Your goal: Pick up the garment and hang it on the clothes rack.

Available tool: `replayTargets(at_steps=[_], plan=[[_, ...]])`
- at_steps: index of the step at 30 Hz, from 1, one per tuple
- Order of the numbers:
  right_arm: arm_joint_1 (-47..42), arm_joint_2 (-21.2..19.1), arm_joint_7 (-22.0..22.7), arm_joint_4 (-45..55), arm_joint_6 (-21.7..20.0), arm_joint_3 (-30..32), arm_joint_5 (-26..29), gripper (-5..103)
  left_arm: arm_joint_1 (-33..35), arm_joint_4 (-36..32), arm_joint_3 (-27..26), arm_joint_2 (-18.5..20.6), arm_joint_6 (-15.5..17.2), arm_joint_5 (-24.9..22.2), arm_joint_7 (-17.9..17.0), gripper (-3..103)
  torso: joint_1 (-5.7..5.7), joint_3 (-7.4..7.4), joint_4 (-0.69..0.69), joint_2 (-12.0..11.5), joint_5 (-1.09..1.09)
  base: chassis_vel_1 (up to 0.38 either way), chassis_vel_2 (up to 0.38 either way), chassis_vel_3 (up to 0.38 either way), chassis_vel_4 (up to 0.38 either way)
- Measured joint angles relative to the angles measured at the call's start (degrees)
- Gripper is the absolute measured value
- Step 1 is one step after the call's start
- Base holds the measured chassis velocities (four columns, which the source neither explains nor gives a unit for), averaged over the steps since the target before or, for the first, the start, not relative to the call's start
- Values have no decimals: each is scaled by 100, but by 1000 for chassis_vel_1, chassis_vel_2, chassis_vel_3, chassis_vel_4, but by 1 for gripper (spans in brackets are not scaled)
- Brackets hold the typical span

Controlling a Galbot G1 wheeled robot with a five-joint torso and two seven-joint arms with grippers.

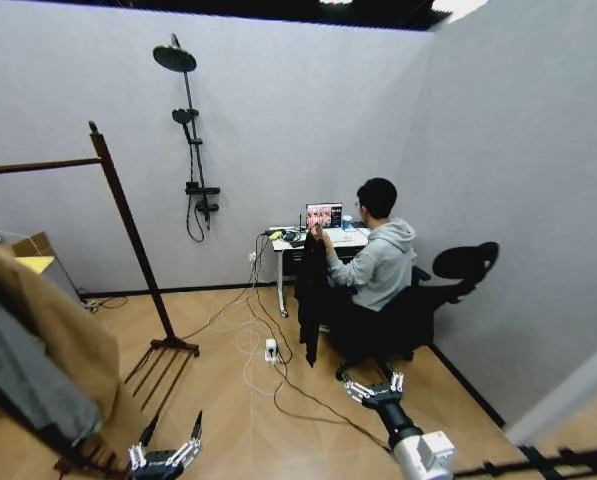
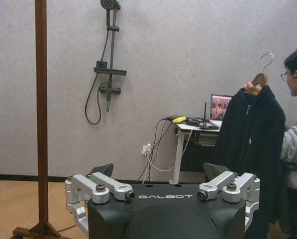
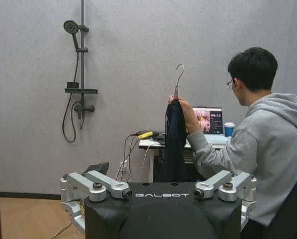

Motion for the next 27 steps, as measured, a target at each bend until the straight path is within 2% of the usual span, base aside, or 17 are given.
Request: replayTargets(at_steps=[13,16,18,19,22,23,24,25,27], plan=[[144,-41,-32,-82,-62,-4,4,100,0,0,0,-1,0,0,1,100,-1,0,1,1,5,-350,358,356,-360],[262,-79,1,-36,-256,13,-23,100,0,0,0,0,0,0,0,100,2,1,-1,-2,2,-332,339,337,-342],[574,-183,253,107,-544,60,7,100,-1,0,0,0,0,1,0,100,8,3,3,-3,4,-274,303,244,-265],[574,-183,253,107,-544,60,7,100,-1,0,0,0,0,1,0,100,8,3,3,-3,4,-223,273,214,-214],[984,-345,510,255,-1056,117,192,100,-1,0,0,0,0,0,0,100,6,2,0,-3,0,-133,138,85,-68],[984,-345,510,255,-1056,117,192,100,-1,0,0,0,0,0,0,100,6,2,0,-3,0,-107,116,29,-63],[1195,-436,600,235,-1202,155,327,100,0,0,-2,-1,0,0,-2,100,5,2,6,-3,5,3,75,29,22],[1386,-517,634,133,-1271,210,437,100,0,0,1,0,0,0,3,100,4,2,2,-3,4,0,0,0,0],[1649,-619,656,-54,-1313,255,565,100,0,0,1,0,0,0,1,100,0,1,1,-2,3,9,-18,-17,27]])
